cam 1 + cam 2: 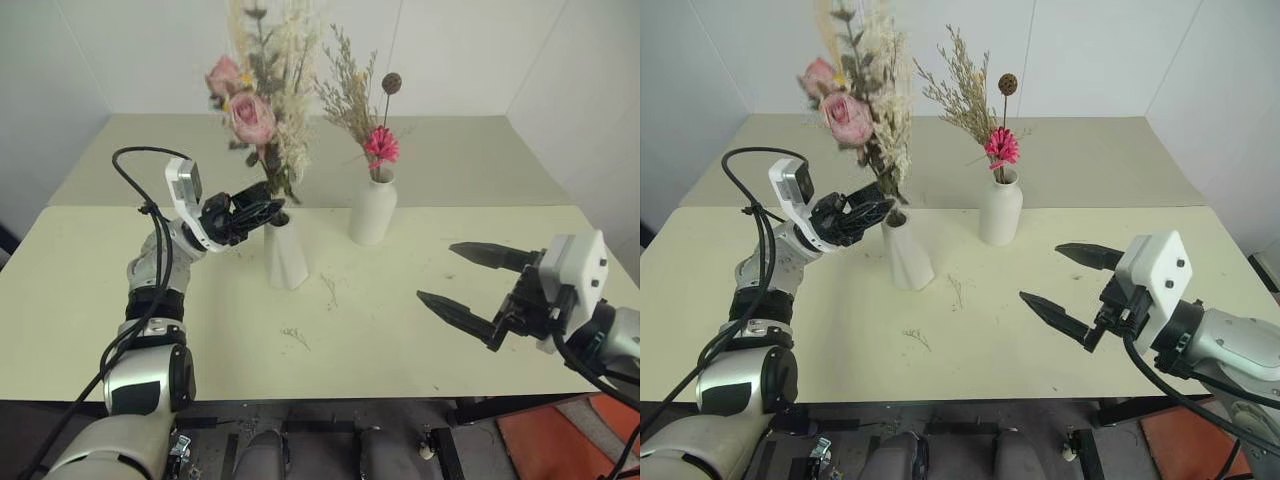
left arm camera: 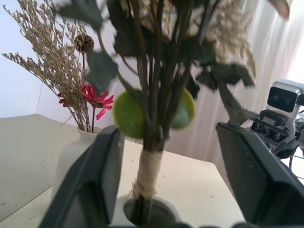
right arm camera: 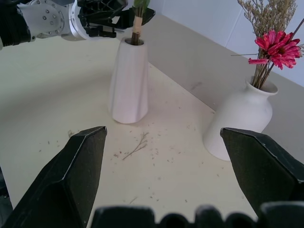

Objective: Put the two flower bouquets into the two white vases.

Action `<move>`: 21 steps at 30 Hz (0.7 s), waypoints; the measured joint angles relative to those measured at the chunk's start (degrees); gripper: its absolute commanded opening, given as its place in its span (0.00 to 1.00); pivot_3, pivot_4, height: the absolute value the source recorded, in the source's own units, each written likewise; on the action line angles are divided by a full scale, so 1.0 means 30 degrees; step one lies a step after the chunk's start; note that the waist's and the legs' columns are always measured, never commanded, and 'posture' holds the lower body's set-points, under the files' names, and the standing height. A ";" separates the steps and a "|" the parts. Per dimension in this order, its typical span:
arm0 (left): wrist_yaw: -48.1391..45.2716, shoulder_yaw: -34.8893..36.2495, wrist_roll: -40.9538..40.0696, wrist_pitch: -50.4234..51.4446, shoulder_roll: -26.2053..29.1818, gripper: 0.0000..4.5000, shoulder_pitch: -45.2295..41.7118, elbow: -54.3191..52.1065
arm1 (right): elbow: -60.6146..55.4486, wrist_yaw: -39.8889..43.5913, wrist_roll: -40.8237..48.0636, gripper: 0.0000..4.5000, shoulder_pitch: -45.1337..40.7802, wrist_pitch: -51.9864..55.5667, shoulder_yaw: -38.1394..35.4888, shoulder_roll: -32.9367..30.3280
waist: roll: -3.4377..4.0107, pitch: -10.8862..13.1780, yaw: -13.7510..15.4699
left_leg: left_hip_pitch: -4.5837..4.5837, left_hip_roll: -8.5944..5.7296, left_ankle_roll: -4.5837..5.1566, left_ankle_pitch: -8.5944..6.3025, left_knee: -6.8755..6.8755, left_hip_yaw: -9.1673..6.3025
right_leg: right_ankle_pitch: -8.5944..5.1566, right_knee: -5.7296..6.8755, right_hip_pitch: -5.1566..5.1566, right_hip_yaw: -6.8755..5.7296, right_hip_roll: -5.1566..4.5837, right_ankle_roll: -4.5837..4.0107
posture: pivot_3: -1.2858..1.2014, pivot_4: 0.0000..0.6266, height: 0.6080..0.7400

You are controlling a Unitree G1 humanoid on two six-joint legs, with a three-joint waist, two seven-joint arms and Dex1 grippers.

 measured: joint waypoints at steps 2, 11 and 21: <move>0.0070 0.0003 -0.0097 -0.0012 0.0000 0.99 0.0003 -0.0250 | 0.0149 0.0166 -0.0016 1.00 -0.0125 -0.0008 0.0036 -0.0040 | 0.0001 0.0000 0.0000 | 0.0003 0.0001 0.0000 0.0000 0.0002 0.0001 | 0.0000 0.0000 0.0002 0.0001 0.0000 0.0000 | 0.52 0.24 1.00; 0.1399 0.0039 -0.0110 -0.0249 0.0979 0.99 0.1836 -0.2865 | 0.0481 0.0239 -0.0502 1.00 -0.0450 -0.0020 0.0559 -0.0061 | 0.0002 -0.0001 -0.0071 | 0.0018 0.0010 0.0000 0.0000 0.0003 0.0004 | 0.0000 0.0007 -0.0003 0.0017 0.0003 -0.0001 | 0.52 0.24 1.00; 0.2396 0.0776 -0.1665 0.2720 0.5174 0.99 0.5892 -0.9640 | 0.0882 0.0792 -0.0795 1.00 -0.0082 -0.0037 -0.0045 -0.0375 | 0.0007 -0.0004 -0.0050 | 0.0023 0.0028 0.0001 -0.0002 0.0000 0.0008 | -0.0002 0.0000 -0.0004 0.0021 0.0001 -0.0003 | 0.52 0.24 1.00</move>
